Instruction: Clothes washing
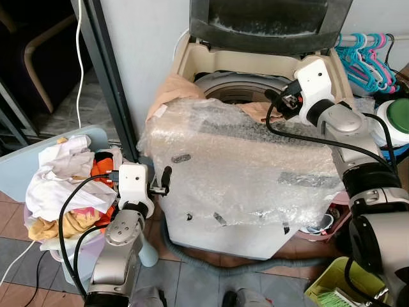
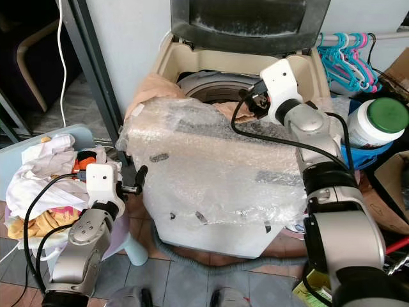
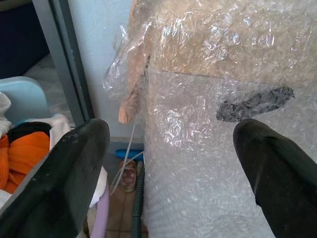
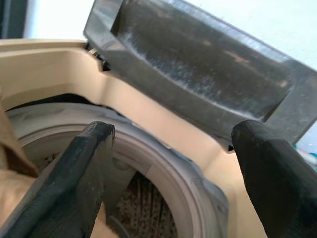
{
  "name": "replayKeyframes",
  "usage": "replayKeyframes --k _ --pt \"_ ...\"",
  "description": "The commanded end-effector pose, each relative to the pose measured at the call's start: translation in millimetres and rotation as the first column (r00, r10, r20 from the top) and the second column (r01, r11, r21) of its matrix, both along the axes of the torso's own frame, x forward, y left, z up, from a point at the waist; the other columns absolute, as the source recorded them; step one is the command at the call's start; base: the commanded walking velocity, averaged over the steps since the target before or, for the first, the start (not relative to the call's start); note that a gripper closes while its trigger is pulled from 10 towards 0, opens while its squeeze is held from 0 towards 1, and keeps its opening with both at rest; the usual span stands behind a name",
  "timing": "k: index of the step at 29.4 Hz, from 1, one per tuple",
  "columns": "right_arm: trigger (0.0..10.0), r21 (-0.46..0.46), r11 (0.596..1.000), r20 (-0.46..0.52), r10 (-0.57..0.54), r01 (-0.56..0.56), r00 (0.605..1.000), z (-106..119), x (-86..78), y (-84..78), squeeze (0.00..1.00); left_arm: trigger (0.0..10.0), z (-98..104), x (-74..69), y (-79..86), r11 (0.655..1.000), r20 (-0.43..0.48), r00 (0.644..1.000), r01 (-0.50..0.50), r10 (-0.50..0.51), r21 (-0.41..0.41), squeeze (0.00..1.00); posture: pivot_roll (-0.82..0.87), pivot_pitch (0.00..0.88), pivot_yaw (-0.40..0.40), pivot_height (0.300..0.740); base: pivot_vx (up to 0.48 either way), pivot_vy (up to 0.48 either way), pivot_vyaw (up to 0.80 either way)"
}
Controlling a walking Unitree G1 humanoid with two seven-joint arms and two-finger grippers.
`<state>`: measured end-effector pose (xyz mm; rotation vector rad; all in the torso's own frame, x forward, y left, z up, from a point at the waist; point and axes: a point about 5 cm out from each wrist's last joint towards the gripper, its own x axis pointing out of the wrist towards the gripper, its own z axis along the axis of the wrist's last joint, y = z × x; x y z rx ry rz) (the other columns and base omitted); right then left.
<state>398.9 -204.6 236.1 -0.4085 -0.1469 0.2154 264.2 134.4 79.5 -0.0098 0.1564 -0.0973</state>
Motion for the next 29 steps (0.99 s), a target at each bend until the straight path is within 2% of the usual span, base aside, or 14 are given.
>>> replayKeyframes --k 1,4,7,9,10,11,12,14,16,18,20,22,26,29 --pt "10.0 0.019 0.999 0.087 -0.034 0.033 0.996 17 1.8 1.3 1.0 10.0 1 -0.2 -0.7 1.0 0.002 1.0 0.007 -0.007 0.005 0.0 -0.06 0.019 -0.025 0.74 0.0 0.0 0.0" --pt "10.0 0.032 0.999 0.134 -0.04 0.036 0.99 25 1.8 4.6 0.98 10.0 1 -0.3 -0.7 1.0 0.003 1.0 0.007 -0.007 0.006 0.0 -0.06 0.019 -0.025 0.74 0.0 0.0 0.0" --pt "10.0 0.094 0.995 0.173 0.013 -0.03 0.985 35 3.4 25.3 0.84 10.0 1 -0.3 0.0 1.0 0.003 1.0 0.004 -0.004 0.008 0.0 -0.06 0.02 -0.022 0.74 0.0 0.0 0.0" --pt "10.0 0.111 0.988 0.161 0.091 -0.11 0.983 29 1.3 41.2 0.6 10.0 1 -0.2 0.8 1.0 0.0 1.0 -0.011 0.011 0.022 0.0 -0.05 0.019 -0.025 0.74 0.0 0.0 0.0" --pt "10.0 0.123 0.983 0.15 0.119 -0.138 0.981 25 -0.3 46.4 0.16 10.0 1 0.0 1.3 1.0 0.0 1.0 -0.019 0.019 0.025 0.0 -0.05 0.017 -0.026 0.74 0.0 0.0 0.0" --pt "10.0 0.136 0.978 0.138 0.141 -0.16 0.98 19 -2.1 50.2 0.16 10.0 1 0.1 2.2 0.999 0.001 1.0 -0.029 0.029 0.029 0.0 -0.05 0.017 -0.026 0.74 0.0 0.0 0.0" --pt "10.0 0.139 0.974 0.133 0.159 -0.177 0.978 13 -4.7 53.6 0.0 10.0 1 0.1 3.7 0.999 -0.001 0.999 -0.041 0.041 0.032 0.0 -0.04 0.016 -0.025 0.74 0.0 0.0 0.0" --pt "10.0 0.128 0.973 0.12 0.179 -0.194 0.976 -1 -10.6 59.2 0.0 10.0 1 -0.2 6.5 0.998 -0.004 0.998 -0.056 0.056 0.037 0.0 -0.03 0.014 -0.023 0.74 0.0 0.0 0.0" --pt "10.0 0.176 0.956 0.095 0.22 -0.234 0.971 -19 -21.8 68.4 0.0 10.0 1 -1.1 8.8 0.998 -0.002 0.998 -0.055 0.055 0.044 0.0 -0.02 0.013 -0.018 0.74 0.0 0.0 0.0" --pt "10.0 0.148 0.965 0.055 0.209 -0.215 0.976 -30 -24.8 69.6 0.0 10.0 1 -1.6 10.2 0.998 -0.001 0.999 -0.049 0.049 0.051 0.0 -0.02 0.009 -0.005 0.74 0.0 0.0 0.0" --pt "10.0 0.148 0.967 0.039 0.202 -0.206 0.979 -34 -25.0 69.3 0.0 10.0 1 -1.5 10.9 0.997 -0.001 0.999 -0.047 0.047 0.053 0.0 -0.02 0.009 -0.005 0.74 0.0 0.0 0.0" --pt "10.0 0.237 0.959 0.001 0.162 -0.158 0.987 -37 -21.4 68.7 0.0 10.0 2 -0.5 9.4 0.998 0.001 1.0 -0.029 0.029 0.062 0.0 -0.02 0.001 0.008 0.74 0.0 0.0 0.0" --pt "10.0 0.26 0.949 -0.02 0.191 -0.18 0.981 -32 -13.3 98.7 0.0 10.0 7 3.6 6.8 0.998 0.015 1.0 -0.015 0.014 0.067 0.0 0.0 0.0 0.013 0.74 0.0 0.0 0.0" --pt "10.0 0.27 0.943 -0.012 0.203 -0.193 0.979 -30 -13.1 108.6 0.0 10.0 10 3.3 8.5 0.997 0.026 0.999 -0.032 0.03 0.071 0.0 0.02 0.0 0.003 0.74 0.0 0.0 0.0"
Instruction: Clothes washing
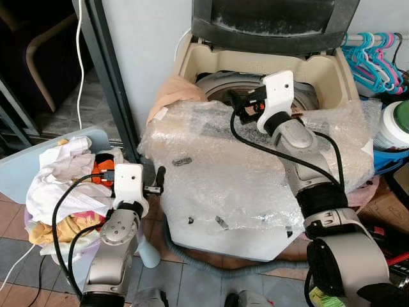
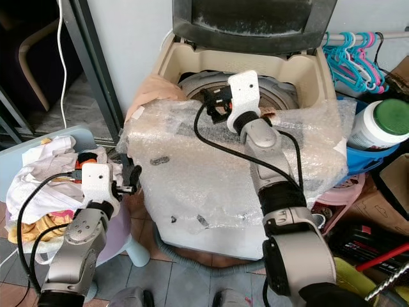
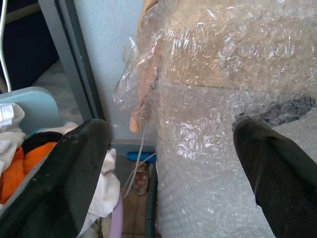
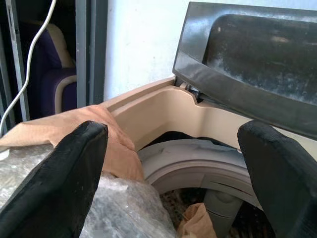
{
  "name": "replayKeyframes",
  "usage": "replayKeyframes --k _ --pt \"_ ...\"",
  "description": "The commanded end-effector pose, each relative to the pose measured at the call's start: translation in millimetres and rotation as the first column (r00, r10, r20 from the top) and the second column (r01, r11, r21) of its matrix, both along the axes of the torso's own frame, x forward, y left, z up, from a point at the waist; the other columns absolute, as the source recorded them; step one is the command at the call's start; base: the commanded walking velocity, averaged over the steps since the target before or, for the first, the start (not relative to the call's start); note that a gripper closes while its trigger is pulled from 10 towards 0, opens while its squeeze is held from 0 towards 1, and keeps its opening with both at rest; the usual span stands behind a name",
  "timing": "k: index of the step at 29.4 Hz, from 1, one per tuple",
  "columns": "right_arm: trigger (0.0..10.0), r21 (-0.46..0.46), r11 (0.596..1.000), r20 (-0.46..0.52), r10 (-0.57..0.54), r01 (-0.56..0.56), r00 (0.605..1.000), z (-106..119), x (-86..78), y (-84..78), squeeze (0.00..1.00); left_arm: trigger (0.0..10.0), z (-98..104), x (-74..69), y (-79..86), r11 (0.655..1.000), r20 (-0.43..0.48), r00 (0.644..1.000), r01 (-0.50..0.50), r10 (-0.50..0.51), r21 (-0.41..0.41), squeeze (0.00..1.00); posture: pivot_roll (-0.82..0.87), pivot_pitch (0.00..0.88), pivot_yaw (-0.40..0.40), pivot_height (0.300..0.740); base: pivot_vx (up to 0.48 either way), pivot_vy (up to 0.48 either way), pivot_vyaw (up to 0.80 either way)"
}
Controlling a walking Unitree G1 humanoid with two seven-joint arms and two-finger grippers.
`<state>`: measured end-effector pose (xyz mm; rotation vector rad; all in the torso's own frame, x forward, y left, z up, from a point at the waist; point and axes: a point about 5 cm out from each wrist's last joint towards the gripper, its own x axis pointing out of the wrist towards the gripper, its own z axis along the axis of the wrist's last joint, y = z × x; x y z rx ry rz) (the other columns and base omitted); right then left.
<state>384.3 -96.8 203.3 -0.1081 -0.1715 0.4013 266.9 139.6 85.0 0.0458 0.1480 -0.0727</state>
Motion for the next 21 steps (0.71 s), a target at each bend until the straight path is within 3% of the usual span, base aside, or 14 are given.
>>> replayKeyframes --k 1,7,12,21 --pt "10.0 0.007 1.0 0.0 0.004 -0.004 1.0 3 1.1 8.7 0.0 10.0 6 -1.6 7.6 0.999 0.012 0.999 -0.045 0.045 0.013 0.0 0.03 0.0 -0.006 0.74 0.0 0.0 0.0" --pt "10.0 0.046 0.999 -0.007 0.023 -0.023 1.0 -9 -7.7 18.4 0.0 10.0 1 -13.7 22.0 0.994 -0.01 0.994 -0.11 0.11 0.028 0.0 0.06 0.004 -0.016 0.74 0.0 0.0 0.0" --pt "10.0 0.044 0.999 -0.033 0.018 -0.017 0.999 -21 -13.8 16.3 0.0 10.0 -2 -16.3 21.5 0.994 -0.043 0.993 -0.111 0.111 0.018 0.0 0.05 0.007 -0.005 0.74 0.0 0.451 0.0" --pt "10.0 0.057 0.997 -0.019 -0.054 0.055 0.998 -31 -24.1 -1.5 0.0 10.0 3 -6.8 9.8 0.998 -0.019 0.998 -0.056 0.056 0.017 0.0 0.02 0.0 0.028 0.74 0.0 0.48 0.0"
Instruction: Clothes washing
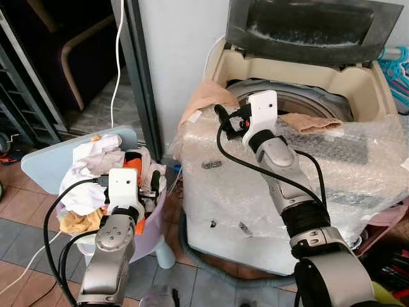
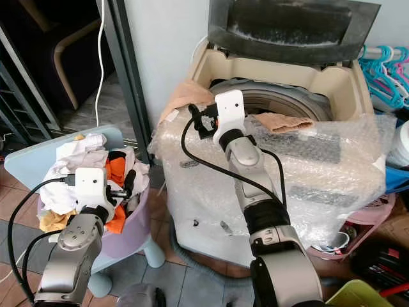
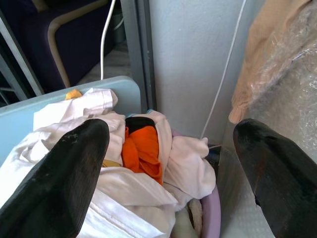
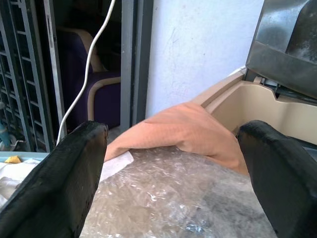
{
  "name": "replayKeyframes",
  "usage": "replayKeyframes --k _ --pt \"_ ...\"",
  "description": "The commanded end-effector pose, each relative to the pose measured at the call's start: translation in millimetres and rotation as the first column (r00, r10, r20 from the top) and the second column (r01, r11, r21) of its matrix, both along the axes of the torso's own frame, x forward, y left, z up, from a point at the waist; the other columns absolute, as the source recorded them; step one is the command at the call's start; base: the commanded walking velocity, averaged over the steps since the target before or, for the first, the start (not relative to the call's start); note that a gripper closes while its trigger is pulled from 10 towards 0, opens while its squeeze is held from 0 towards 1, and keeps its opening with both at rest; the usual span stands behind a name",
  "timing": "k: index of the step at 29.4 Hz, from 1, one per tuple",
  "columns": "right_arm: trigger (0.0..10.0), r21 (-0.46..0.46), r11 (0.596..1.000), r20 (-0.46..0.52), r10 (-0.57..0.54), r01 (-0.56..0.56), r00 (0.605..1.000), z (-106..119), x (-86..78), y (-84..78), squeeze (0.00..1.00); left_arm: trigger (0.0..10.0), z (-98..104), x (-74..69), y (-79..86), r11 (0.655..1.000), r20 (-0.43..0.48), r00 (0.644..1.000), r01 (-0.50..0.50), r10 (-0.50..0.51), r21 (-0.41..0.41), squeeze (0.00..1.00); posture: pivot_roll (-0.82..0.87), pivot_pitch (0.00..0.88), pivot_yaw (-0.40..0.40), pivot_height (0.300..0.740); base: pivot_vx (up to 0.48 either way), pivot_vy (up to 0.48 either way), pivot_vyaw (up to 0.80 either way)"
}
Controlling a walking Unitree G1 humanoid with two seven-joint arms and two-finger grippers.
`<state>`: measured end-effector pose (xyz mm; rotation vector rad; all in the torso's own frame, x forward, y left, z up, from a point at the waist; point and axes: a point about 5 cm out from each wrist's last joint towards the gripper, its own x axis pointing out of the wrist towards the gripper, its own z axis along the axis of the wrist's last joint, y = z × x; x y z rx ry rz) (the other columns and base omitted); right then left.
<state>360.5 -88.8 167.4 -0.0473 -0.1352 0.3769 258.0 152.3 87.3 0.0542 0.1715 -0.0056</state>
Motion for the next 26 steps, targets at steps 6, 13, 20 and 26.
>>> replayKeyframes --k 6,13,20,26 --pt "10.0 -0.006 0.998 0.023 -0.062 0.063 0.998 1 -4.9 -14.6 0.0 10.0 5 3.1 -5.8 1.0 0.028 0.999 0.026 -0.026 0.014 0.0 0.01 0.0 0.03 0.74 0.0 0.365 0.0" --pt "10.0 -0.036 0.995 0.044 -0.096 0.097 0.994 -4 -11.5 -24.0 0.0 10.0 11 0.5 -13.5 0.995 0.079 0.993 0.09 -0.093 0.041 0.0 0.0 0.0 0.028 0.74 0.0 0.0 0.0" --pt "10.0 -0.035 0.995 0.049 -0.089 0.091 0.995 -3 -11.8 -24.8 0.0 10.0 11 1.4 -16.4 0.994 0.095 0.989 0.11 -0.111 0.018 0.0 -0.02 0.0 0.02 0.74 0.09 0.0 0.69" --pt "10.0 -0.043 0.997 0.044 -0.067 0.069 0.997 -2 -9.0 -21.0 0.0 10.0 10 1.5 -20.9 0.993 0.087 0.989 0.119 -0.119 0.0 0.0 -0.01 0.0 0.014 0.74 0.347 0.0 0.16"
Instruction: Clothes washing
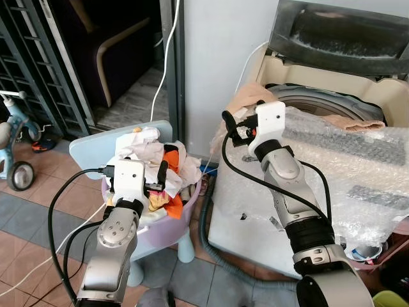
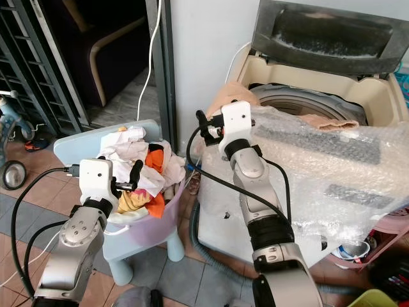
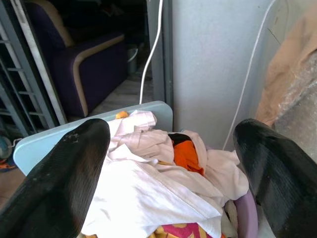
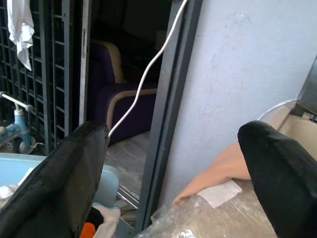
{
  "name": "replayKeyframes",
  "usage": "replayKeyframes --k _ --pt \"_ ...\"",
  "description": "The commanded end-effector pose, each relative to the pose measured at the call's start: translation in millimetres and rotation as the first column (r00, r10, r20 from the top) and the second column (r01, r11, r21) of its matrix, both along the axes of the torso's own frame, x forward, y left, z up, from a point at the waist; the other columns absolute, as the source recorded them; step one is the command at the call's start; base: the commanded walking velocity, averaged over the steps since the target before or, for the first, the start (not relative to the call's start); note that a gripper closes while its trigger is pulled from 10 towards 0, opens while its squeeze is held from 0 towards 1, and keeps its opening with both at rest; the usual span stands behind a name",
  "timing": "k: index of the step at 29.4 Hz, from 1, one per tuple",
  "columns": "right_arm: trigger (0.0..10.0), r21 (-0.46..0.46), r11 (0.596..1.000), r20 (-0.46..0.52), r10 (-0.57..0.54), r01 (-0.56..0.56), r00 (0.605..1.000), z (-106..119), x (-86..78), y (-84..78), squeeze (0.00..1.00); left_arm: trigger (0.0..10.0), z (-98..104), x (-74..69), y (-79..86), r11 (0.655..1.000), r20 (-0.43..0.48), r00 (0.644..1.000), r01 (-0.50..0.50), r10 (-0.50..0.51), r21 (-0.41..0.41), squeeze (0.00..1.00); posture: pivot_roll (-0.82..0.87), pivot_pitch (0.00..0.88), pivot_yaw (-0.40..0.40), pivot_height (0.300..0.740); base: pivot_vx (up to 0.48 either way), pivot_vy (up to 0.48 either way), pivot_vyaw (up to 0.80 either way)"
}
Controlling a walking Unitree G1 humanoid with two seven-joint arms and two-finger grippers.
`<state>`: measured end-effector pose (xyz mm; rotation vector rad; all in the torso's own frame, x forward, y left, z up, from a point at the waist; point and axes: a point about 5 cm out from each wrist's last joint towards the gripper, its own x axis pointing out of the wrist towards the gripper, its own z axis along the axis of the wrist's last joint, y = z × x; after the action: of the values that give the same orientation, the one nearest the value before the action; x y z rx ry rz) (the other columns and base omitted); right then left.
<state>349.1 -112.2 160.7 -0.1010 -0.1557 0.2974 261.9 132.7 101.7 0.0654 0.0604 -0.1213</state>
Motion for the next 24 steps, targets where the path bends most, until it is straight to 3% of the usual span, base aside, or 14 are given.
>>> replayKeyframes --k 1,13,18,19,24 --pt "10.0 -0.009 1.0 0.011 0.023 -0.022 1.0 5 2.5 2.6 0.0 10.0 -5 -2.4 -0.9 1.0 -0.027 1.0 -0.005 0.005 -0.011 0.0 -0.01 0.0 0.012 0.74 0.345 0.0 0.0" --pt "10.0 -0.08 0.996 0.058 -0.025 0.029 0.998 14 9.9 -10.1 0.0 10.0 -7 -2.1 -0.8 0.999 -0.035 0.999 -0.006 0.005 -0.038 0.0 -0.02 0.0 0.012 0.74 0.069 0.0 0.0" --pt "10.0 -0.097 0.981 0.108 -0.155 0.166 0.982 22 15.1 -28.0 0.0 10.0 -9 -1.1 -0.9 0.999 -0.051 0.999 -0.016 0.014 -0.031 0.0 -0.01 0.0 0.007 0.74 0.0 0.0 0.0" --pt "10.0 -0.136 0.966 0.121 -0.202 0.218 0.972 23 17.1 -33.2 0.0 10.0 -9 -0.9 -0.6 0.999 -0.055 0.998 -0.017 0.015 -0.031 0.0 -0.01 0.0 0.007 0.74 0.0 0.0 0.0" --pt "10.0 -0.164 0.944 0.08 -0.275 0.285 0.958 23 27.1 -45.9 0.0 10.0 -10 -0.7 -1.6 0.999 -0.066 0.998 -0.014 0.012 -0.03 0.0 -0.01 0.001 0.001 0.74 0.0 0.0 0.0"
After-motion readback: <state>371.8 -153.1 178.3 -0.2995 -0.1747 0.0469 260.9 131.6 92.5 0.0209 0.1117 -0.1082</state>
